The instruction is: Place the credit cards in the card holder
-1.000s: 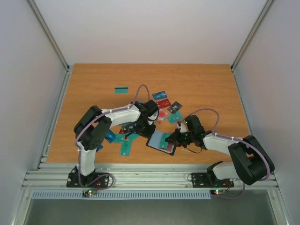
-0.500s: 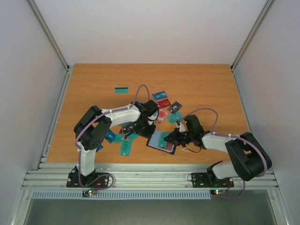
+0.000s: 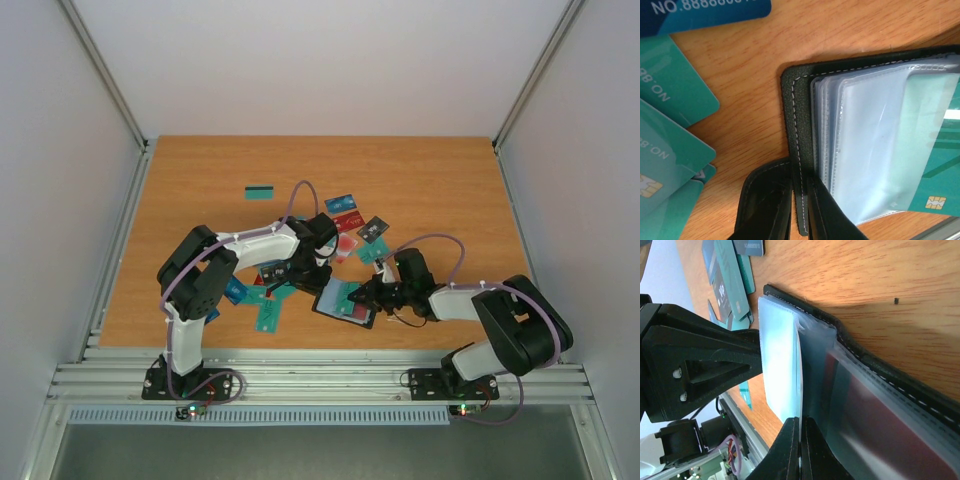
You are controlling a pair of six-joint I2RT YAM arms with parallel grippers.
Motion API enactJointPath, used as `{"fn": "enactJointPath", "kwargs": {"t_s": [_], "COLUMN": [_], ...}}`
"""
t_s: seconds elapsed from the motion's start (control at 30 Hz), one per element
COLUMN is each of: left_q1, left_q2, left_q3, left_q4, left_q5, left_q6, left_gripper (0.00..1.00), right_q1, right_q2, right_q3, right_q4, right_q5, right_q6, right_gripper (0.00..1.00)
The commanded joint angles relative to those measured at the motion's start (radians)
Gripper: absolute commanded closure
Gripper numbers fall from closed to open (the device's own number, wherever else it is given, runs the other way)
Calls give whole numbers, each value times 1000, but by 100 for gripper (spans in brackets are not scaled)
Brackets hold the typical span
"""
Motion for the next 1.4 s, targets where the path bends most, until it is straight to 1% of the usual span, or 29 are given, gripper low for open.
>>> {"fn": "enactJointPath", "kwargs": {"t_s": [0.0, 0.17, 0.3, 0.4, 0.57, 0.8, 0.87, 1.0, 1.1, 1.23, 1.37], "left_q1": [-5, -5, -5, -4, -5, -3, -3, -3, -2, -2, -2], "left_q2": [41, 37, 21, 7, -11, -26, -28, -36, -39, -41, -48], "left_q3": [-34, -40, -41, -46, -59, -81, -86, -93, -87, -85, -95], "left_q4": [-27, -26, -37, -42, -35, -9, -1, 13, 14, 20, 33], "left_q5": [6, 8, 5, 7, 27, 33, 36, 38, 23, 12, 14], "left_q6": [-7, -19, -41, -58, -79, -88, -90, -92, -91, -87, -92], "left_gripper": [89, 89, 89, 89, 89, 89, 89, 89, 89, 89, 89], "right_q1": [-4, 0, 10, 27, 67, 68, 68, 68, 69, 74, 101], "right_q2": [-7, 7, 38, 49, 38, 8, -16, -56, -55, -44, -15], "right_q3": [-25, -31, -16, 8, 57, 115, 131, 188, 232, 269, 310], "right_q4": [46, 69, 77, 50, -60, -279, -358, -514, -606, -673, -717], "right_q5": [2, 12, 21, 30, 66, 91, 100, 125, 139, 153, 173], "right_q6": [5, 25, 61, 72, 45, -12, -30, -85, -125, -152, -173], "right_gripper": [99, 99, 96, 95, 93, 89, 85, 67, 59, 53, 50]}}
